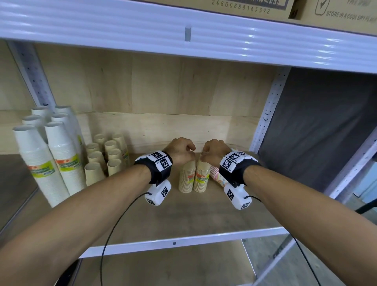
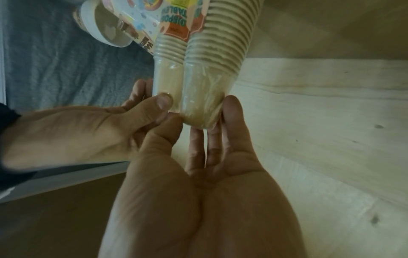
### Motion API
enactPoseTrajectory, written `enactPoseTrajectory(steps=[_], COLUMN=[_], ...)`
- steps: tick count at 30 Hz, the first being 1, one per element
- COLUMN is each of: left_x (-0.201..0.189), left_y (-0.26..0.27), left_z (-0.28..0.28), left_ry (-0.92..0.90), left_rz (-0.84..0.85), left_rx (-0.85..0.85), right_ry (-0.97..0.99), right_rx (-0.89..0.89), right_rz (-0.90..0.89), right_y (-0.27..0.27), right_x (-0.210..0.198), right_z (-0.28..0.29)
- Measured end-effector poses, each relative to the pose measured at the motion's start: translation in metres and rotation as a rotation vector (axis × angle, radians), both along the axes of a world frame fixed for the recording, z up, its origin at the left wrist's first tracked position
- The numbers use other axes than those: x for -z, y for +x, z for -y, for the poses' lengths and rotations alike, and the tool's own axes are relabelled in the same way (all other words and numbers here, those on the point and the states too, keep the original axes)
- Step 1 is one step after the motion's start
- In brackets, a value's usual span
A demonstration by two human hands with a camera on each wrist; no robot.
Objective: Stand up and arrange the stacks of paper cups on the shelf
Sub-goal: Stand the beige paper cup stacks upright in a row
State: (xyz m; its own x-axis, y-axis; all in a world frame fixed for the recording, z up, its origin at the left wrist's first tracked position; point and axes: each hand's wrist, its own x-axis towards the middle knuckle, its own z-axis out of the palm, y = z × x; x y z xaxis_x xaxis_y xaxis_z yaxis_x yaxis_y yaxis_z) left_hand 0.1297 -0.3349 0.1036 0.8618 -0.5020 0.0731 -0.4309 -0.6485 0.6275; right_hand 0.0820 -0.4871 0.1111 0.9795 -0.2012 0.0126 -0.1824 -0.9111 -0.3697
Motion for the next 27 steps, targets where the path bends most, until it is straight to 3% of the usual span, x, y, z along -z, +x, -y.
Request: enactPoseTrajectory(steps=[17,27], left_x=[-0.008,-0.041], left_y=[-0.007,-0.011], left_z=[0.004,-0.017], left_ry=[0.139,0.459], left_rz=[0.046,-0.054], left_rx=[0.026,0.043], right_ry=[-0.028,-0.065], right_rx=[-0.044,-0.130], right_rz=[-0.046,-0.095], right_y=[-0.003,-0.005], right_x=[-0.010,-0.021], right_z=[-0.002,-0.012])
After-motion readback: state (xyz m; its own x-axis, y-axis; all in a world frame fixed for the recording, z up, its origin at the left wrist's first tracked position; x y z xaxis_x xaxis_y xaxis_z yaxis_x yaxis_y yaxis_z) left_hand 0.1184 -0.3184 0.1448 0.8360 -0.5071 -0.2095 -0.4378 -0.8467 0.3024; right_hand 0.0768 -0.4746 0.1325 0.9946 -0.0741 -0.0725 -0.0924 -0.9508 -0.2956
